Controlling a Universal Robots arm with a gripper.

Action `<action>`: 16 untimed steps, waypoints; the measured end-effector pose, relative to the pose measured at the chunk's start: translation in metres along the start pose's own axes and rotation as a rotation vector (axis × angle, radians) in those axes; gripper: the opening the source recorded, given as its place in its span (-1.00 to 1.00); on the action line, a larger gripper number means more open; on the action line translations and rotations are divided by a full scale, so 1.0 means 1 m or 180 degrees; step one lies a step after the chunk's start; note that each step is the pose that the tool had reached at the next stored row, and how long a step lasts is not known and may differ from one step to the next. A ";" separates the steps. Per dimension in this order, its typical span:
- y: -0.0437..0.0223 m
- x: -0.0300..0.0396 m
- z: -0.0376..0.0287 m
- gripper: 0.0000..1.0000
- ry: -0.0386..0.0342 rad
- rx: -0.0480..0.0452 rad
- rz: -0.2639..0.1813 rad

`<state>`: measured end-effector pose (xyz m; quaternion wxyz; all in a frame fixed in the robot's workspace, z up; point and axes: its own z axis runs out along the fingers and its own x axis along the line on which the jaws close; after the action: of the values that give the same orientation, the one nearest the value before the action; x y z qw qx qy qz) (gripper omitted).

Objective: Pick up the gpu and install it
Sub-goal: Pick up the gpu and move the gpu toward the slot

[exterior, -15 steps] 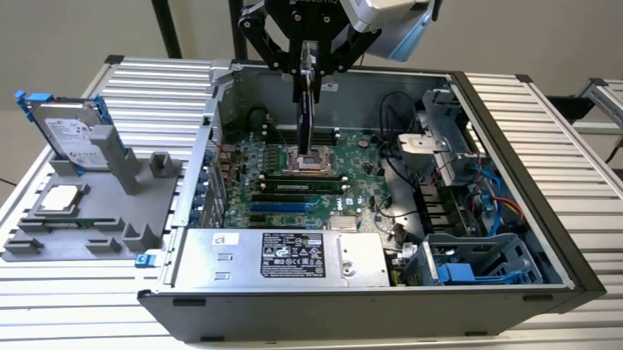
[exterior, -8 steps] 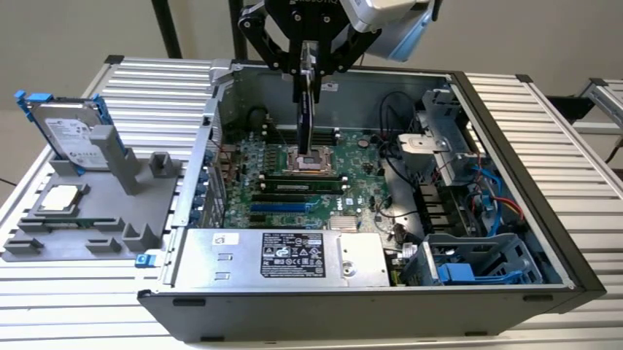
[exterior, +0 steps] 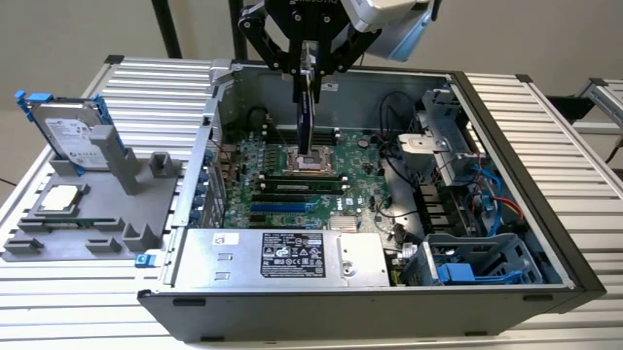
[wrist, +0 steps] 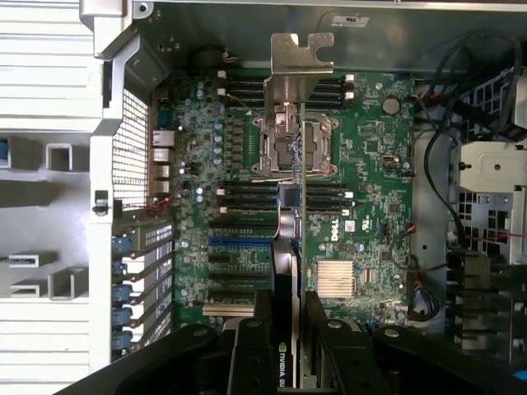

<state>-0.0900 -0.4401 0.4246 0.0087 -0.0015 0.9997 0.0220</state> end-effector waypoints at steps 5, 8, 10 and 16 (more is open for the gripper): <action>0.0000 0.0000 0.0000 -1.00 0.0001 0.0000 -0.0018; 0.0000 0.0000 0.0000 -1.00 0.0001 0.0000 -0.0021; 0.0000 0.0000 0.0000 -1.00 0.0001 0.0000 -0.0024; 0.0000 0.0000 0.0000 -1.00 0.0001 0.0000 -0.0029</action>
<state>-0.0901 -0.4401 0.4246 0.0085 -0.0061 0.9997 0.0221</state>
